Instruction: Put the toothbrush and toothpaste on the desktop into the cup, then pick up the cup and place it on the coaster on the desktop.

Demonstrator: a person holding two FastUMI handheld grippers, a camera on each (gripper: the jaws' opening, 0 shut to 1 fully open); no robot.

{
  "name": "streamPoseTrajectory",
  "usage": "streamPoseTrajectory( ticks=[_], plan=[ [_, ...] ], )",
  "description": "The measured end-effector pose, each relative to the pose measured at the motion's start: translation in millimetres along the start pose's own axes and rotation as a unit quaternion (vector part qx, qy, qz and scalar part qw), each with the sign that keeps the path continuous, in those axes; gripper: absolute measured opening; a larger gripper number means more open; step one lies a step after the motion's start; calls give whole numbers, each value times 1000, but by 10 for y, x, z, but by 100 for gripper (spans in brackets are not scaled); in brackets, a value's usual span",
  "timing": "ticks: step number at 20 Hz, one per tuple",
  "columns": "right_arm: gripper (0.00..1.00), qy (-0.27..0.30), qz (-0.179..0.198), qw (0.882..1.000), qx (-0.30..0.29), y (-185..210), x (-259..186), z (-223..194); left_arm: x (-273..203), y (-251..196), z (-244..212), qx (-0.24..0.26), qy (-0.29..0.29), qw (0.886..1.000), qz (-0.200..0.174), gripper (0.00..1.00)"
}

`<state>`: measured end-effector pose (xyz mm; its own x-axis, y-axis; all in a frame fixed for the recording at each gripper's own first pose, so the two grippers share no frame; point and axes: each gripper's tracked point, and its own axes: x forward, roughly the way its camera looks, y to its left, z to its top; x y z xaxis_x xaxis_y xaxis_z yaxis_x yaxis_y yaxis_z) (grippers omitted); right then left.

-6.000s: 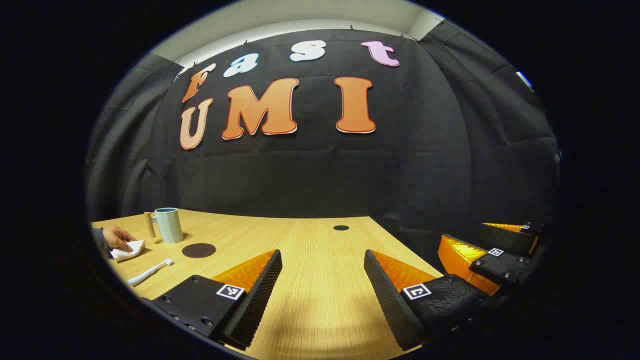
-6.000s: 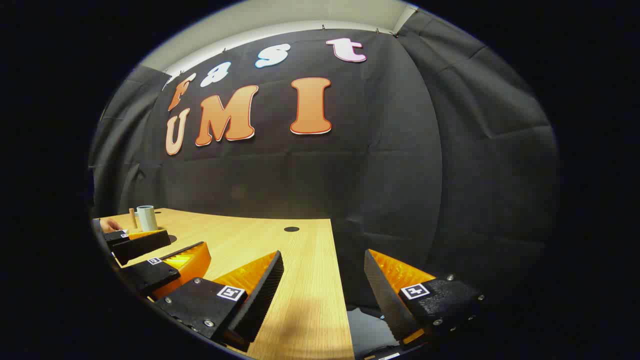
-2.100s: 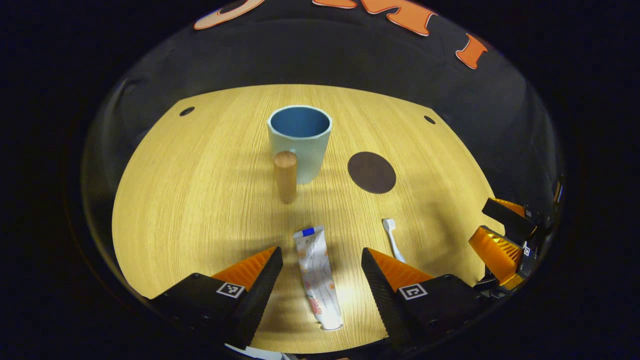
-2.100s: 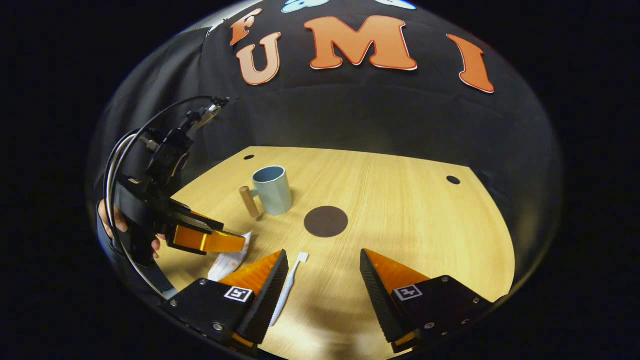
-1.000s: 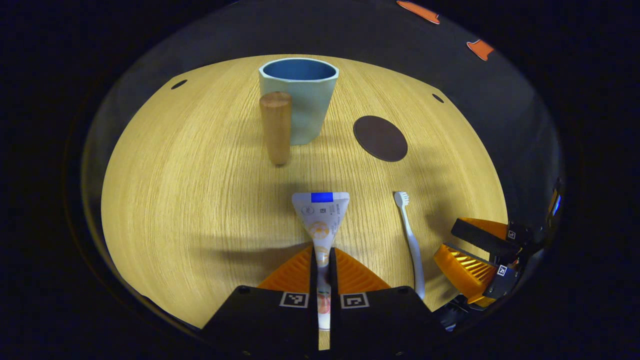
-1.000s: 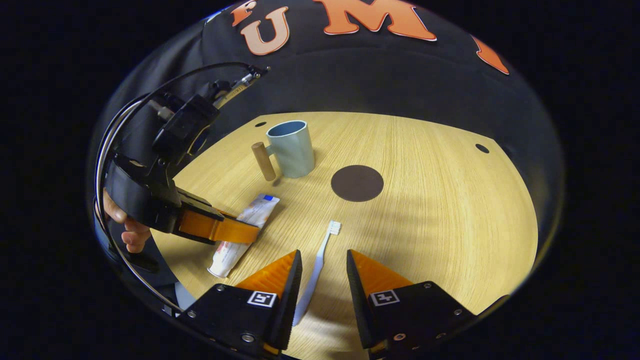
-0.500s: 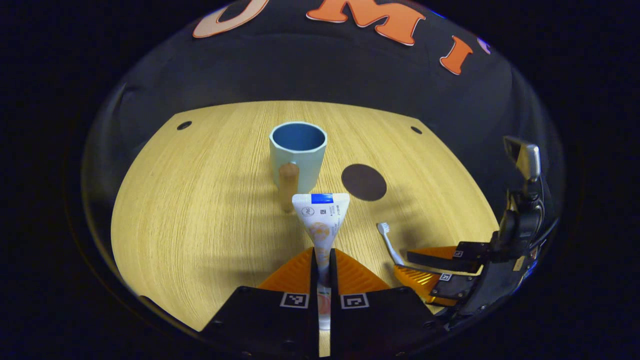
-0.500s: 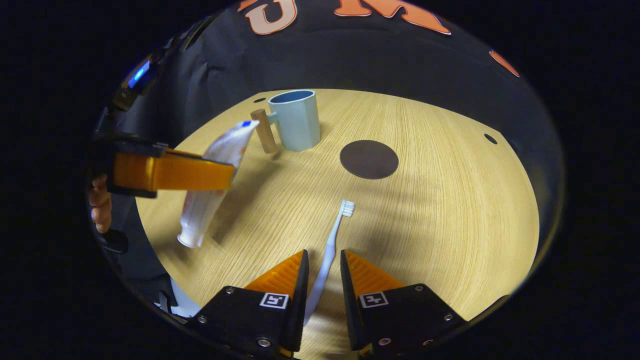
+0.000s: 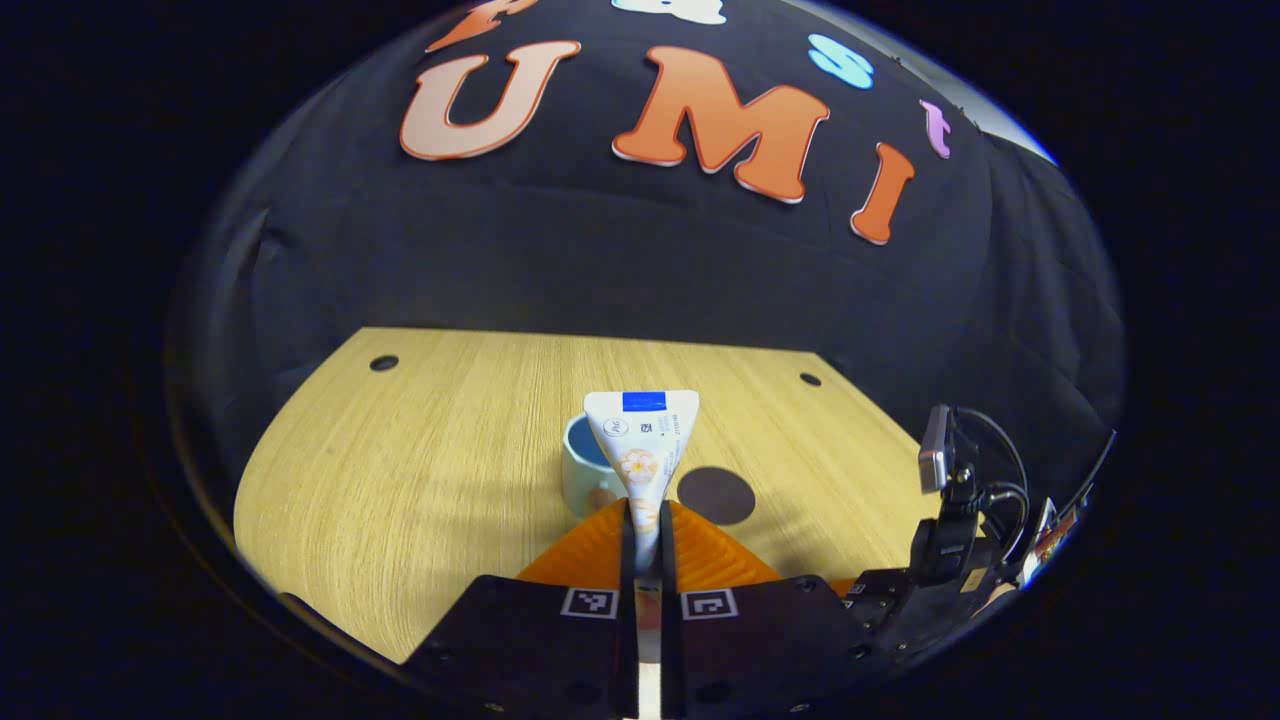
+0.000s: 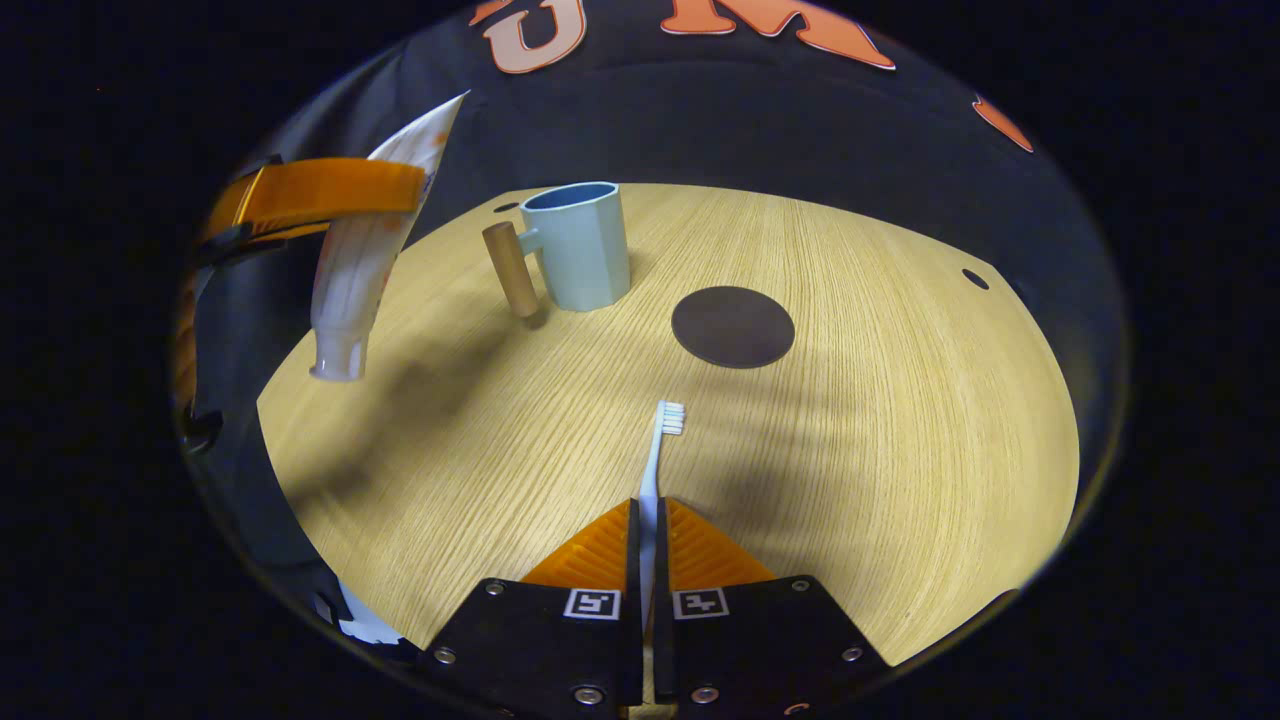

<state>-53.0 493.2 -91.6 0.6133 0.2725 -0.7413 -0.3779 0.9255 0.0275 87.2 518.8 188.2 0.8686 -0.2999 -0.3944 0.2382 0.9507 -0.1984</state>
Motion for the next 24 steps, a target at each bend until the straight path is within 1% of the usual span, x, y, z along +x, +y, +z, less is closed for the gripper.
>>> streamPoseTrajectory(
  ticks=[2,6,10,13,16,18,22,24],
  plan=[
    [5,-20,3,1000,9,4,-16,73,74,108,204,5,-40,999,10,8],
    [5,-73,19,997,27,-2,-78,328,282,190,410,2,-93,995,19,8],
    [5,-130,22,991,30,-58,-195,593,484,290,739,-11,-161,987,26,8],
    [4,-161,24,986,33,-61,-233,765,655,316,977,-15,-200,979,22,8],
    [4,-186,28,981,44,-45,-245,841,851,276,1033,-17,-215,976,10,8],
    [4,-203,21,978,47,-104,-318,974,991,289,1027,-23,-214,976,4,8],
    [4,-231,15,972,45,-130,-408,1232,1228,388,897,-40,-205,978,-2,8],
    [4,-240,4,970,44,-213,-384,1368,1296,415,771,-33,-192,981,-3,8]
  ],
)
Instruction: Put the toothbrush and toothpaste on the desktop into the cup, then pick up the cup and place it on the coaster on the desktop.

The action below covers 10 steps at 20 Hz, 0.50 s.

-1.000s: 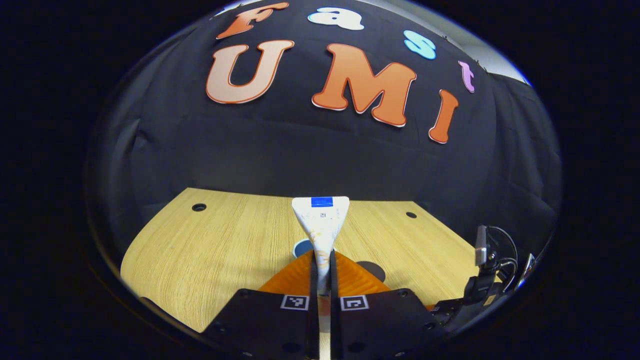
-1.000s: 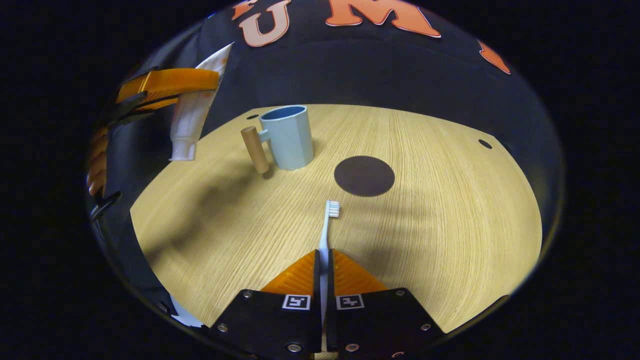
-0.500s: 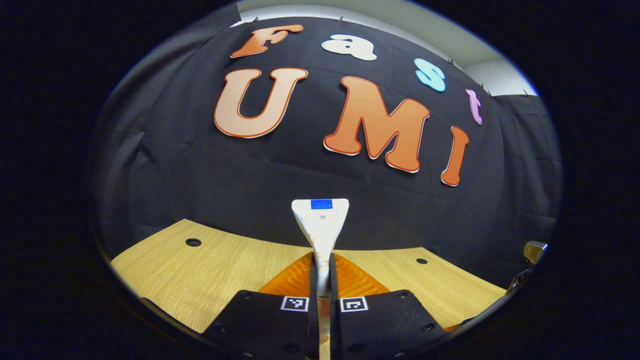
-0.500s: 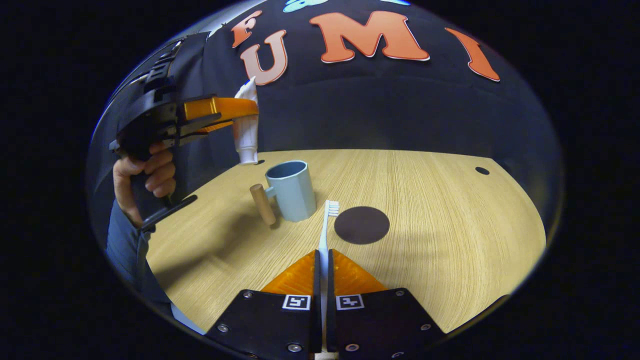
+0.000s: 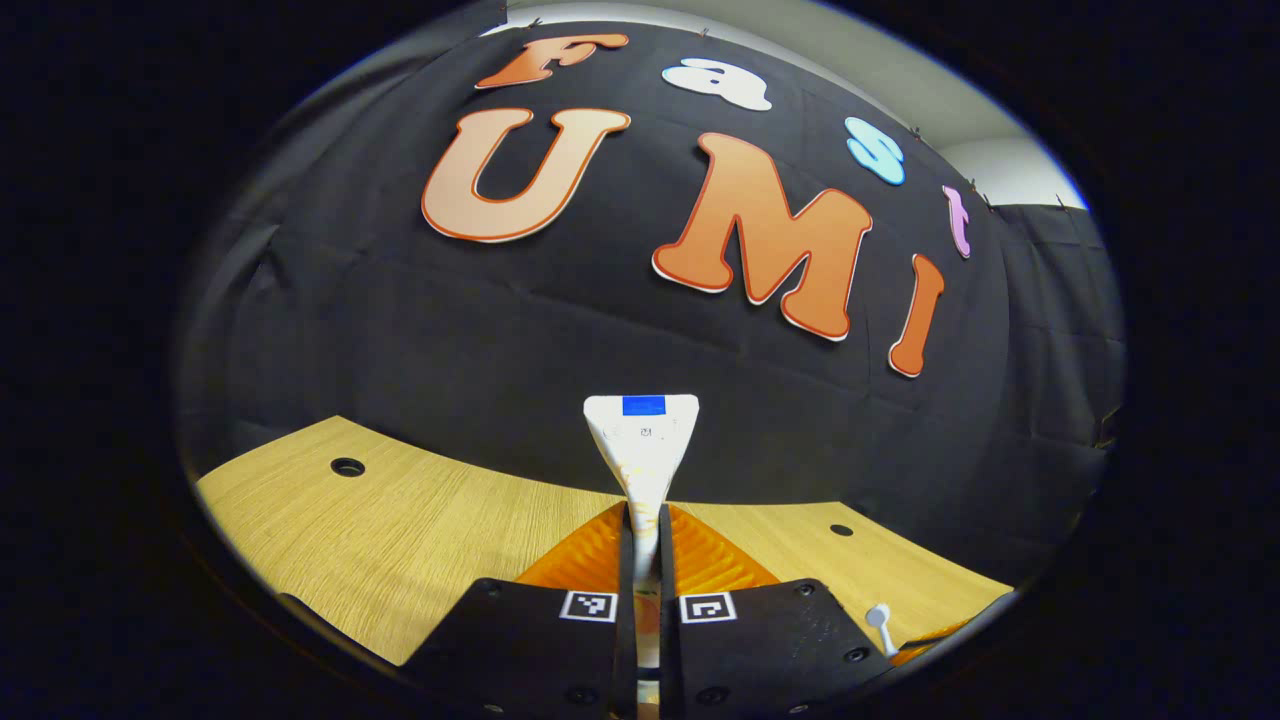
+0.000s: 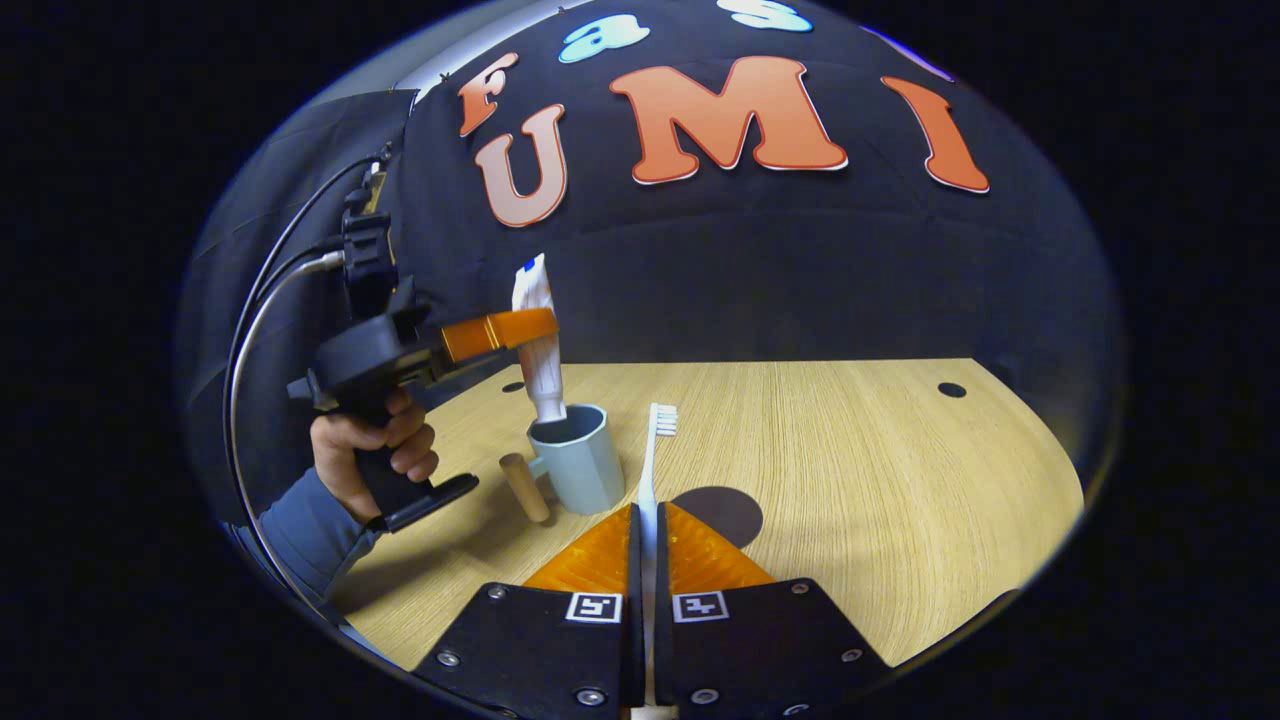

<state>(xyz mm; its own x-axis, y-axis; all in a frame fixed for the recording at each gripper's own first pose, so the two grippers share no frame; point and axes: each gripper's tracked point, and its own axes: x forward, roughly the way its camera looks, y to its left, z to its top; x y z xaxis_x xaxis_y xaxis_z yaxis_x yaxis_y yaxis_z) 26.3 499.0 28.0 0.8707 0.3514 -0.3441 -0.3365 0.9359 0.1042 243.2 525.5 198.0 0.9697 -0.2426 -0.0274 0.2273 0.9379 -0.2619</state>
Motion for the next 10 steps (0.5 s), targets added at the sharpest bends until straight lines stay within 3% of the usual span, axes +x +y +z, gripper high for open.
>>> streamPoseTrajectory(
  ticks=[3,10],
  plan=[
    [4,-18,-4,1000,-5,-31,75,193,7,33,-64,27,0,1000,-3,8],
    [4,-93,33,995,6,249,127,826,-50,57,-280,57,7,998,7,8]
  ],
)
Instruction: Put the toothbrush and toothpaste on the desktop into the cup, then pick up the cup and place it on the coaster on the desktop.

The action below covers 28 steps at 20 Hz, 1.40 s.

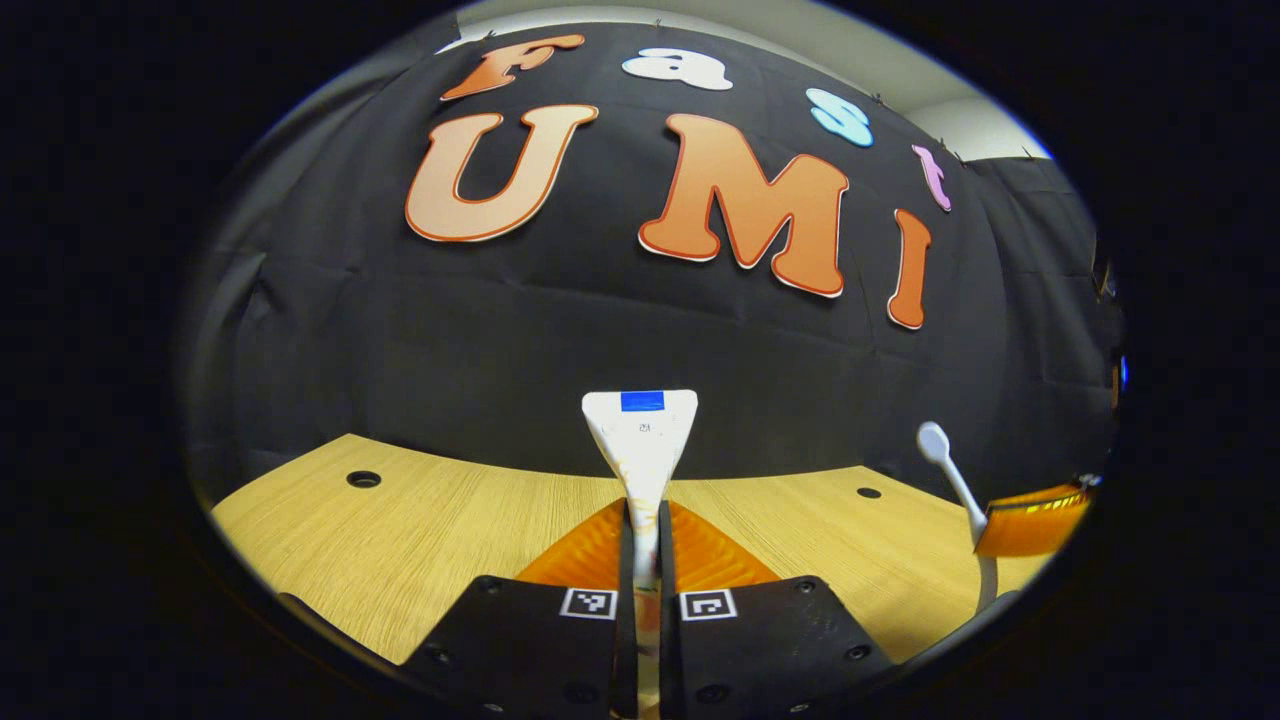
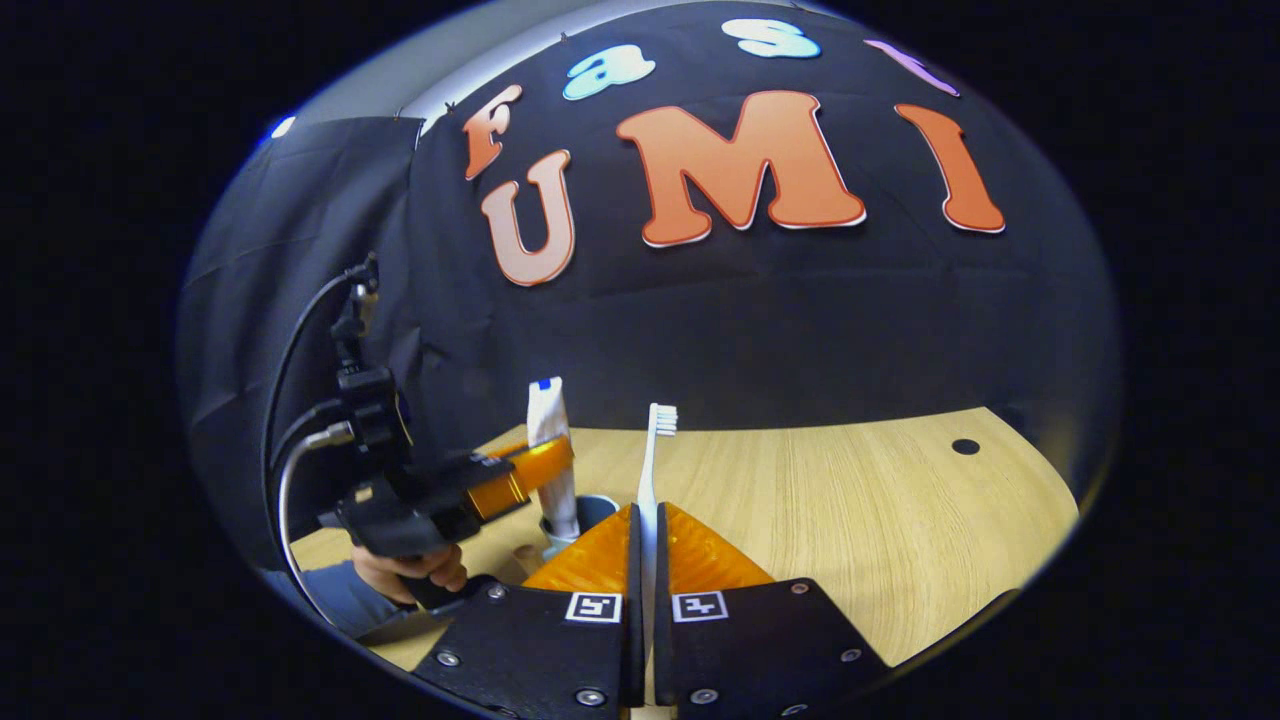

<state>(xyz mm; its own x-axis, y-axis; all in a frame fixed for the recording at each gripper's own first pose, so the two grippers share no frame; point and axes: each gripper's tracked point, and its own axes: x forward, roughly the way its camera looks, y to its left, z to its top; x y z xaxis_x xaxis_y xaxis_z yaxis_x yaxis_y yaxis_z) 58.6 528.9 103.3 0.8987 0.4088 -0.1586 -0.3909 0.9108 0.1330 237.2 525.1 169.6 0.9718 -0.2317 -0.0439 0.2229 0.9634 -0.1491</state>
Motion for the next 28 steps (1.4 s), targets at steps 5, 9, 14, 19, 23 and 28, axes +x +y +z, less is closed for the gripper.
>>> streamPoseTrajectory(
  ticks=[5,9,14,19,23,28],
  plan=[
    [4,-55,35,997,28,175,205,318,-77,-49,-122,-19,18,1000,-7,14],
    [4,-75,39,996,34,195,318,299,-155,-18,-218,-21,35,999,-8,23],
    [4,-100,59,991,60,319,509,292,-332,84,-229,-16,31,999,-5,41],
    [4,-112,68,987,97,396,773,309,-591,344,66,-7,-13,1000,28,78],
    [4,-159,49,982,89,365,887,473,-830,572,196,-11,-41,998,52,93],
    [4,-215,37,974,53,460,1043,663,-1074,693,407,-15,-79,996,46,96]
  ],
)
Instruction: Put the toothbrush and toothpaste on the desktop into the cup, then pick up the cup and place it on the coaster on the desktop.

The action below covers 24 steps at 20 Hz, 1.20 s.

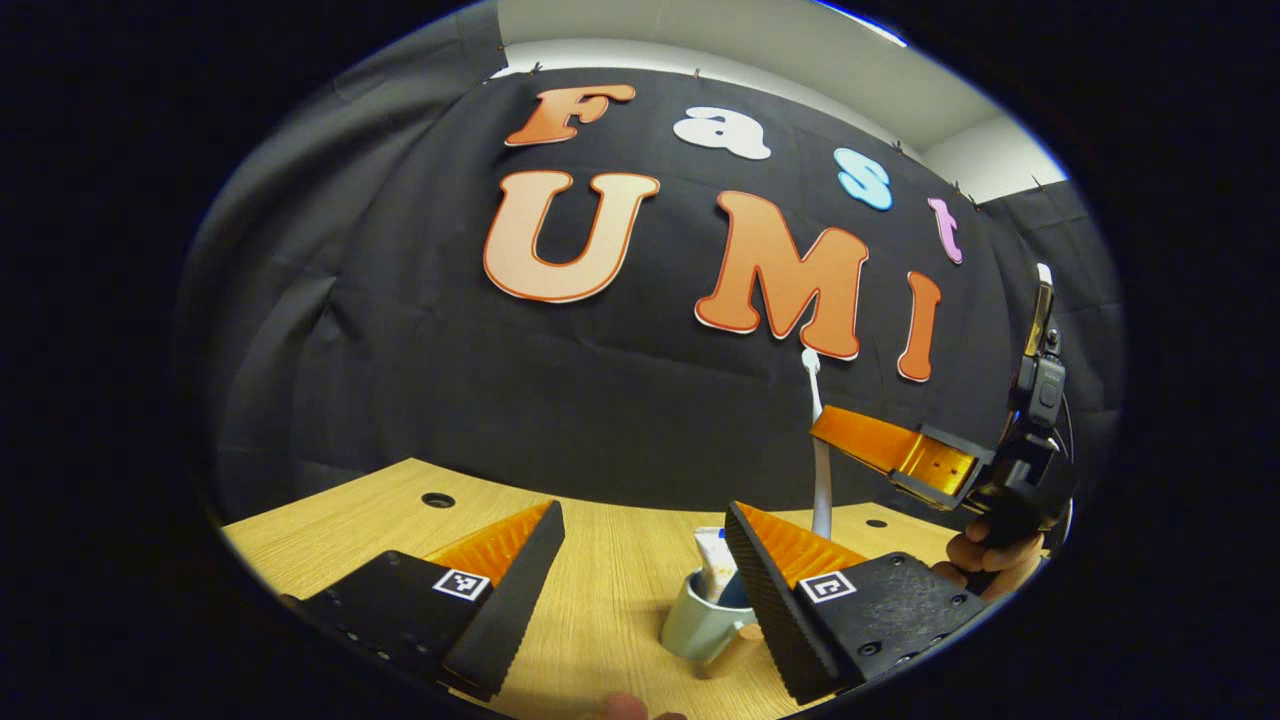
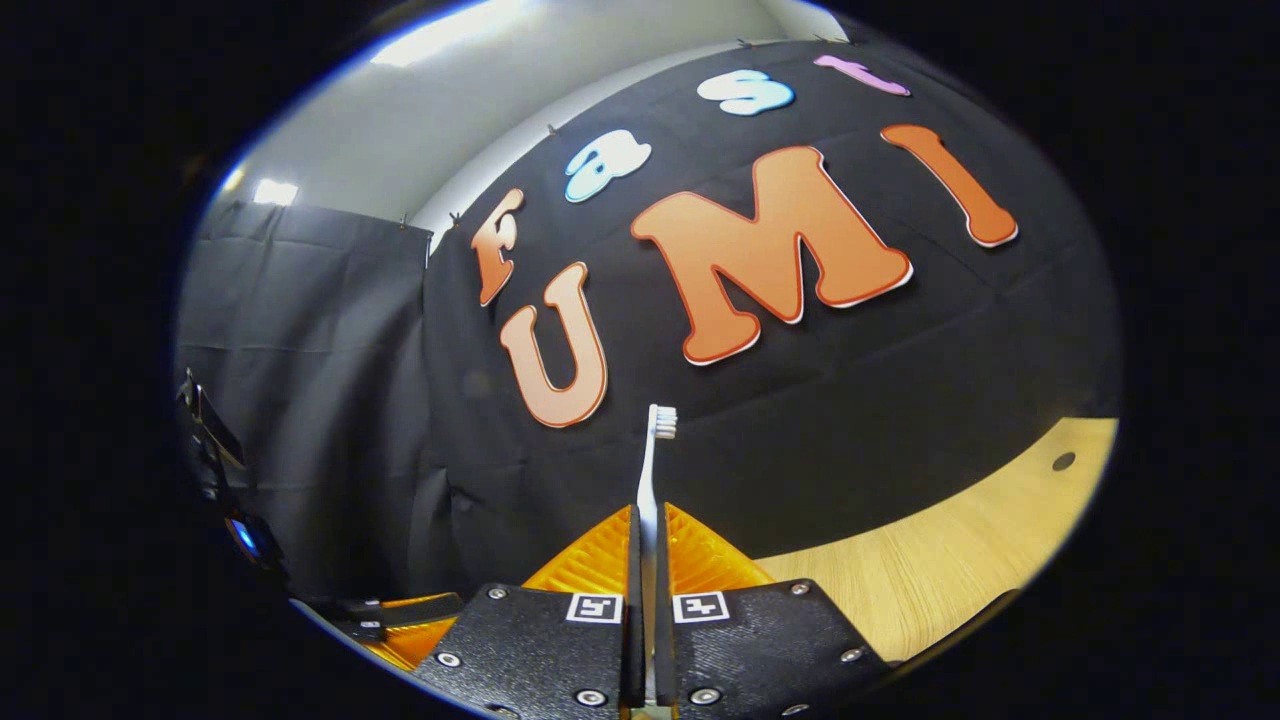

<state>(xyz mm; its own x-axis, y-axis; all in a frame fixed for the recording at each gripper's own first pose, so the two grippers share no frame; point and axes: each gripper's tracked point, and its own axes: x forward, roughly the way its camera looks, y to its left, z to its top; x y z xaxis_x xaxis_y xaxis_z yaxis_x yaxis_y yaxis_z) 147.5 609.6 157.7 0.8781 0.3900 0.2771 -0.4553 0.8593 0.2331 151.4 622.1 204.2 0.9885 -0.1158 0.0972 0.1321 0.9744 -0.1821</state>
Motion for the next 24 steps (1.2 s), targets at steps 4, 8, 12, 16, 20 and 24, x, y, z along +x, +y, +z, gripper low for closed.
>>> streamPoseTrajectory(
  ticks=[4,8,12,16,20,24],
  plan=[
    [4,-11,3,1000,-9,102,117,-57,-147,56,171,1,-17,1000,13,97],
    [5,16,-2,1000,-11,88,123,-340,-253,-34,302,-5,-45,999,-10,100],
    [5,28,-15,999,-31,13,117,-516,-290,-77,236,9,-47,999,-21,97],
    [5,58,-11,998,-34,-70,29,-829,-259,-93,94,5,-32,999,-26,97],
    [6,69,-12,997,-20,-109,-35,-949,-244,-88,-30,0,-15,1000,-23,97],
    [6,80,-2,997,-14,-74,-92,-978,-240,-165,-70,2,-2,1000,-27,97]
  ],
)
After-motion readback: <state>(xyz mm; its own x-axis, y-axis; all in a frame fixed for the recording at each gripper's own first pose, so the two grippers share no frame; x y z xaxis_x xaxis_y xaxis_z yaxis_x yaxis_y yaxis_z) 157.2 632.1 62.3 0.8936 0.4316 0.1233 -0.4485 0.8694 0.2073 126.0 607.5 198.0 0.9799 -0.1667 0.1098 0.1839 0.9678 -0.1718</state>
